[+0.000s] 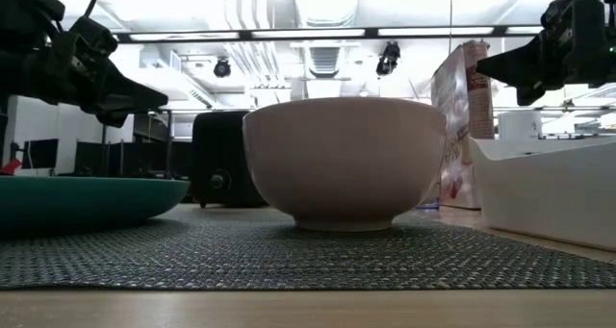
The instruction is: Arrange a breakfast setting
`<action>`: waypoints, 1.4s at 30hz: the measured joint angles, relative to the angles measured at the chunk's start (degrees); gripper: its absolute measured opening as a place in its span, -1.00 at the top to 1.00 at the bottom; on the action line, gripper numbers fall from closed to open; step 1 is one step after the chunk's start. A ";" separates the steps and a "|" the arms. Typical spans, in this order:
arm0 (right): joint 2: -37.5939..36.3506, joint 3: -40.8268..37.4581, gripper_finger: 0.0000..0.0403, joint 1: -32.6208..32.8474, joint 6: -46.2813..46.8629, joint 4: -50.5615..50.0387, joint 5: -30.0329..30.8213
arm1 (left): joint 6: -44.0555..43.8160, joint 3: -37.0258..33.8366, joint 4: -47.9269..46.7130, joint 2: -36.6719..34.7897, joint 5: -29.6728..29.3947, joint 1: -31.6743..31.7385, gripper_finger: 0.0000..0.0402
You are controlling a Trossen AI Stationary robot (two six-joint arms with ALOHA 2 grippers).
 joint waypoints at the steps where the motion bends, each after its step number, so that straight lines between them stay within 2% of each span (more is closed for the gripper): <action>1: 0.00 0.00 0.89 0.00 0.02 0.01 0.00 | 0.02 -0.01 0.01 0.00 0.02 0.00 1.00; 9: 0.00 0.00 0.89 0.00 0.01 0.01 0.00 | -1.16 -0.01 0.61 0.03 0.02 0.00 1.00; 13: 0.00 0.00 0.89 0.00 0.01 -0.01 0.00 | -18.15 -0.01 6.96 0.35 -0.11 -0.09 1.00; 16: 0.00 0.00 0.89 0.00 0.01 -0.01 -0.01 | -20.37 -0.01 12.20 0.62 -2.85 -0.05 1.00; 19: 0.00 0.00 0.89 0.00 0.01 0.00 0.00 | -19.83 -0.01 17.18 0.77 -4.18 -0.04 1.00; 25: -0.04 0.00 0.89 -0.05 0.58 0.79 1.09 | -11.53 -0.01 25.81 0.76 -5.68 -0.04 1.00; 27: -0.04 0.02 0.89 -0.04 3.65 0.85 3.06 | -11.28 -0.01 27.03 0.74 -5.68 -0.04 1.00; 29: -0.01 0.01 0.89 -0.04 10.50 0.28 6.00 | -9.66 -0.01 27.50 0.74 -6.05 0.02 1.00; 34: 1.56 0.00 0.89 -0.55 17.22 0.00 8.55 | -3.67 -0.01 32.76 1.62 -13.06 0.09 1.00; 36: 3.14 0.02 0.89 -0.55 17.48 2.67 8.57 | -2.42 -0.01 36.53 2.62 -12.00 0.07 1.00; 39: 5.82 1.25 0.89 -0.52 17.55 4.86 9.02 | -2.97 -0.01 41.59 4.84 -6.99 0.07 1.00; 42: 9.00 4.45 0.89 -0.52 17.55 6.15 9.09 | -6.18 1.18 42.65 7.76 -3.50 -0.04 1.00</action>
